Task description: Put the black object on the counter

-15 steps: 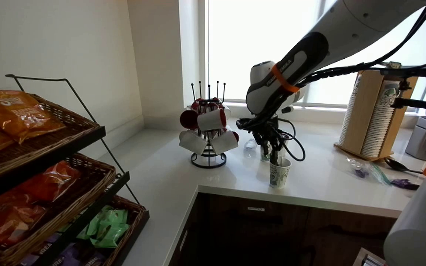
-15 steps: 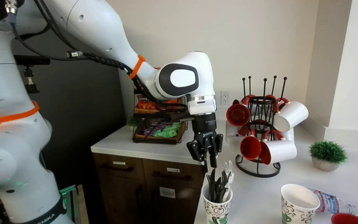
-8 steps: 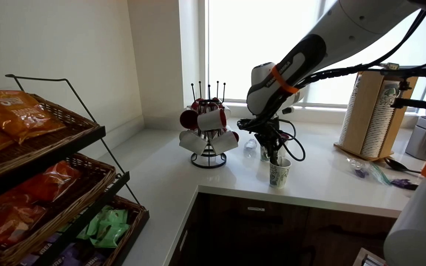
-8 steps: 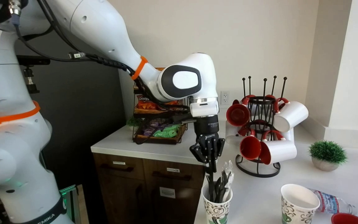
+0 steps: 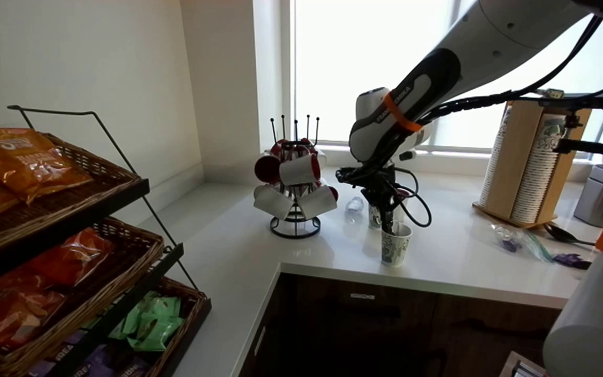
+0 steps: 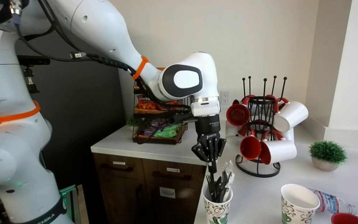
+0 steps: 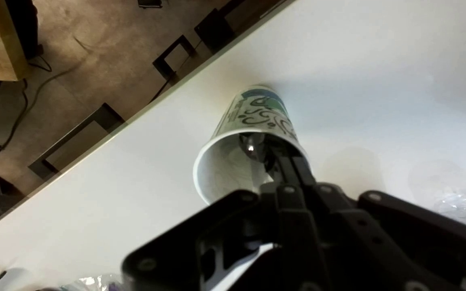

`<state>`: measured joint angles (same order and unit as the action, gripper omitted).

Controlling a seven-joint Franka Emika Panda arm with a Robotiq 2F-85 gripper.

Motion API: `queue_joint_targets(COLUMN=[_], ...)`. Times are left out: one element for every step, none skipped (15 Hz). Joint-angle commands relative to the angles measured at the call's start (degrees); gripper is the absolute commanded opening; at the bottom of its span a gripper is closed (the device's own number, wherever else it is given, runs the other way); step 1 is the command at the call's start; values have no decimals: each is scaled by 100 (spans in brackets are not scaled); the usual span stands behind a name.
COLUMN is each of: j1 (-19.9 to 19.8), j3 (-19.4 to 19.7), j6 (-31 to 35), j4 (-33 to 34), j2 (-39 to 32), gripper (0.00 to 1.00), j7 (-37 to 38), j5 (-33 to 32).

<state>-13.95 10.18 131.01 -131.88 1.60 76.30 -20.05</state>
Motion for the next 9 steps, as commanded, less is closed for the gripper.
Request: queue_joint_targets(j1=[52, 50, 48, 43, 41, 37, 37, 38, 39], j3=[49, 51, 54, 59, 65, 69, 74, 74, 75], j6=[-45, -71, -119, -138, -175, -229, -298, -403, -482], j4=[52, 63, 84, 107, 136, 181, 227, 274, 311], j2=[-18, 8, 28, 63, 93, 121, 145, 177, 212], gripper=[1, 1, 1, 1, 1, 1, 1, 1, 1], j7=[5, 5, -5, 7, -7, 36, 15, 27, 14], j5=[67, 67, 88, 88, 109, 92, 126, 141, 154])
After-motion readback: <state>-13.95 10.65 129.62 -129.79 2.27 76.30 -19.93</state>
